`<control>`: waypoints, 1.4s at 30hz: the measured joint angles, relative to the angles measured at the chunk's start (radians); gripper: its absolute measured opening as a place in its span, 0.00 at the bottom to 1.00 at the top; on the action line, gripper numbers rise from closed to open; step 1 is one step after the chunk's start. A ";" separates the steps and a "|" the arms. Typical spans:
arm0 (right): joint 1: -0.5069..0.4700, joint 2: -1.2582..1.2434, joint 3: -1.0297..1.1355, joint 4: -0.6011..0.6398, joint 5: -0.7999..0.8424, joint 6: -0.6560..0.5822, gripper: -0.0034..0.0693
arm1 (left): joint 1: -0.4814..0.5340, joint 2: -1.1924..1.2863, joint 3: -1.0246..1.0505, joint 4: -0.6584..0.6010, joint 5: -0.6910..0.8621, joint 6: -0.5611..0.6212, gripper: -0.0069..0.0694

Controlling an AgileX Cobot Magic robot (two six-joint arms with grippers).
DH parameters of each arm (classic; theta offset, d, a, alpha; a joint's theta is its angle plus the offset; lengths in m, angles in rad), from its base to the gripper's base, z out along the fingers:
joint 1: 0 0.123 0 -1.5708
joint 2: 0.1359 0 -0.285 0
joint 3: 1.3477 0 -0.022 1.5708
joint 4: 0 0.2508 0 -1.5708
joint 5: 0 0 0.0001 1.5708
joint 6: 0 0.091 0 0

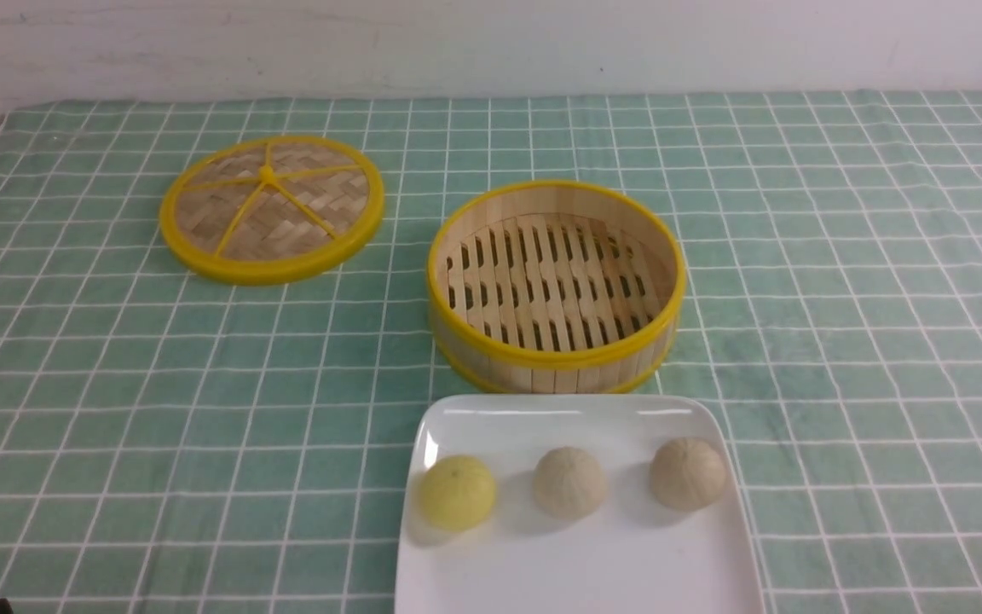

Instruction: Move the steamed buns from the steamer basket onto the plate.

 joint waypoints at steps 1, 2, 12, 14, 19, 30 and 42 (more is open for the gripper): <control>0.000 0.000 0.001 -0.002 0.000 0.000 0.38 | 0.000 0.000 0.000 0.000 0.000 0.000 0.57; 0.000 0.000 0.001 -0.004 0.000 0.000 0.38 | 0.000 0.000 0.000 0.000 0.000 0.000 0.57; 0.000 0.000 0.001 -0.062 0.000 0.000 0.38 | 0.000 0.000 0.000 0.000 0.000 0.000 0.57; 0.000 0.000 0.001 -0.071 0.000 0.000 0.38 | 0.000 0.000 0.000 0.000 0.000 0.000 0.57; 0.000 0.000 0.001 -0.078 0.000 -0.001 0.38 | 0.000 0.000 0.000 0.000 0.000 0.000 0.57; 0.000 0.000 0.001 -0.096 0.000 -0.001 0.38 | 0.000 0.000 0.000 0.000 0.000 -0.003 0.57; 0.000 0.000 0.001 -0.071 -0.001 -0.001 0.38 | 0.000 0.000 0.000 0.000 0.000 -0.003 0.57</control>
